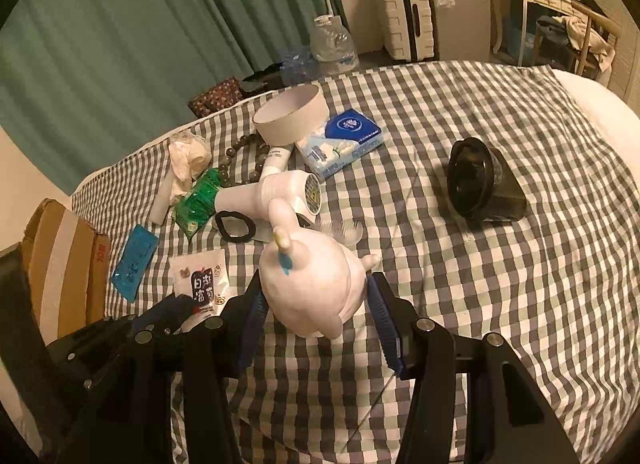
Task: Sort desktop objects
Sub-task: 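Carry the sachet and figurine to the cardboard box and release both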
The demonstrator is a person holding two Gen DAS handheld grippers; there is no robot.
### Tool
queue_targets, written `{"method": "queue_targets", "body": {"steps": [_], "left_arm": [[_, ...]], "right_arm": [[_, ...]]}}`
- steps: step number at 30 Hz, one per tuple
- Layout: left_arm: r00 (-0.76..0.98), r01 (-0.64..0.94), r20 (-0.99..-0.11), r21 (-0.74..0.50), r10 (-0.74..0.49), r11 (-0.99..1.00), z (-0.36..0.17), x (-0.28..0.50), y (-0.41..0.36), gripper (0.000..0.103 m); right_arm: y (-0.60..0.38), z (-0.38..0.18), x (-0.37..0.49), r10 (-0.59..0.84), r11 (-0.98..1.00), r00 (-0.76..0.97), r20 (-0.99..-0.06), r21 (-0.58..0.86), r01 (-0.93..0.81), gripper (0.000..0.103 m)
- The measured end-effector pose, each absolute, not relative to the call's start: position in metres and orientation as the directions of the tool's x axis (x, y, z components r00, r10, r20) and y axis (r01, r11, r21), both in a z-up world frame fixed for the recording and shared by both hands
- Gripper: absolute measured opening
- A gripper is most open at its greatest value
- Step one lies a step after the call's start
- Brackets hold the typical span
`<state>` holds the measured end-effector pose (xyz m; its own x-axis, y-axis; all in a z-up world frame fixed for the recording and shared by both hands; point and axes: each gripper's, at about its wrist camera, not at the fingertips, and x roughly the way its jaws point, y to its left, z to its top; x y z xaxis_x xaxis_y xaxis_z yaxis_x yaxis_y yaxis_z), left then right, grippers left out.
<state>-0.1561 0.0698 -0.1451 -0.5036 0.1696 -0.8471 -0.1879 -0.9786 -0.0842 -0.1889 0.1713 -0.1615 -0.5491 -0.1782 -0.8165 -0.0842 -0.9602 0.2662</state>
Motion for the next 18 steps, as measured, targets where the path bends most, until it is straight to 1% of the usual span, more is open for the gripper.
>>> {"method": "queue_targets", "body": {"steps": [4, 5, 7, 9, 10, 11, 14, 18], "left_arm": [[-0.49, -0.202, -0.846, -0.125, 0.211, -0.971, -0.15, -0.158, 0.069, 0.005], [-0.484, -0.208, -0.846, -0.137, 0.224, -0.968, -0.152, -0.157, 0.07, 0.009], [-0.48, -0.209, -0.853, -0.114, 0.203, -0.971, -0.157, -0.161, 0.076, 0.011], [-0.475, -0.208, -0.861, -0.092, 0.183, -0.974, -0.165, -0.167, 0.08, 0.01], [-0.466, -0.209, -0.863, -0.105, 0.193, -0.972, -0.168, -0.169, 0.08, 0.008], [-0.457, -0.209, -0.865, -0.122, 0.207, -0.97, -0.172, -0.172, 0.079, 0.003], [-0.471, -0.203, -0.859, -0.115, 0.2, -0.972, -0.172, -0.171, 0.079, 0.003], [-0.492, -0.198, -0.849, -0.108, 0.194, -0.974, -0.152, -0.162, 0.075, 0.003]], "right_arm": [[0.166, -0.162, -0.187, -0.169, -0.964, -0.547, -0.82, 0.253, -0.081, 0.05], [0.166, -0.163, -0.187, -0.166, -0.965, -0.545, -0.822, 0.248, -0.08, 0.05], [0.166, -0.165, -0.188, -0.166, -0.965, -0.541, -0.825, 0.248, -0.082, 0.05], [0.168, -0.169, -0.19, -0.172, -0.963, -0.534, -0.828, 0.254, -0.084, 0.05], [0.168, -0.17, -0.191, -0.173, -0.963, -0.532, -0.829, 0.255, -0.084, 0.05], [0.169, -0.171, -0.191, -0.175, -0.963, -0.529, -0.83, 0.256, -0.083, 0.05], [0.173, -0.175, -0.193, -0.178, -0.962, -0.52, -0.835, 0.259, -0.088, 0.05], [0.173, -0.173, -0.193, -0.175, -0.963, -0.518, -0.837, 0.256, -0.089, 0.05]]}}
